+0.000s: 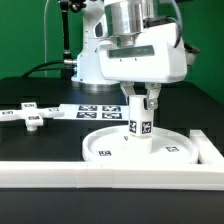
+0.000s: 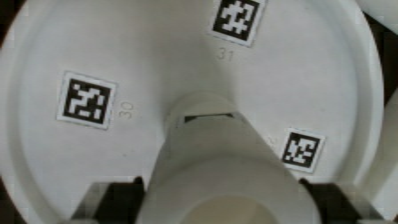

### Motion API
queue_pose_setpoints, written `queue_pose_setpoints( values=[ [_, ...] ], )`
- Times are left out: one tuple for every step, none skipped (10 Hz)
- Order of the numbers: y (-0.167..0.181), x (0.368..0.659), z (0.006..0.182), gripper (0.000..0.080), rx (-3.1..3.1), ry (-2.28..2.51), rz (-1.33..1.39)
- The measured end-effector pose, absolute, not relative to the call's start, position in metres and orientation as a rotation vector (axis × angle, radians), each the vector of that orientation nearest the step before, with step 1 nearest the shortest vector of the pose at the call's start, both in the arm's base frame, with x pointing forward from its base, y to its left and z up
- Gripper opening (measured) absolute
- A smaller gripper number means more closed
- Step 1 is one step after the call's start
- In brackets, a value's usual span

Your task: Assemble round table

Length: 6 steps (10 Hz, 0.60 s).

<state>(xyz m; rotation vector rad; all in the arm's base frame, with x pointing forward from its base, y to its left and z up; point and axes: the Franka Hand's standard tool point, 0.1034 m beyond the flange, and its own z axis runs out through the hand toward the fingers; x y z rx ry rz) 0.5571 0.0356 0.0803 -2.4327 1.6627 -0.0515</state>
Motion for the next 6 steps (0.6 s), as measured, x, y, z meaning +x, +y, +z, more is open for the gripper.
queue_pose_setpoints(
  values=[
    [0.0349, 0.5576, 0.0803, 0.0409, -2.345, 1.769, -0.034],
    [0.0344, 0.5581, 0.0801, 0.0409, -2.28, 1.844, -0.015],
    [0.0332, 0.5589, 0.08, 0.0409, -2.239, 1.89, 0.006],
    [0.0324, 0.559, 0.0799, 0.0409, -2.208, 1.918, 0.015],
    [0.0322, 0.5591, 0.0797, 0.0409, -2.131, 1.99, 0.031],
    [0.0336, 0.5591, 0.0796, 0.0409, -2.055, 2.061, 0.046]
  ],
)
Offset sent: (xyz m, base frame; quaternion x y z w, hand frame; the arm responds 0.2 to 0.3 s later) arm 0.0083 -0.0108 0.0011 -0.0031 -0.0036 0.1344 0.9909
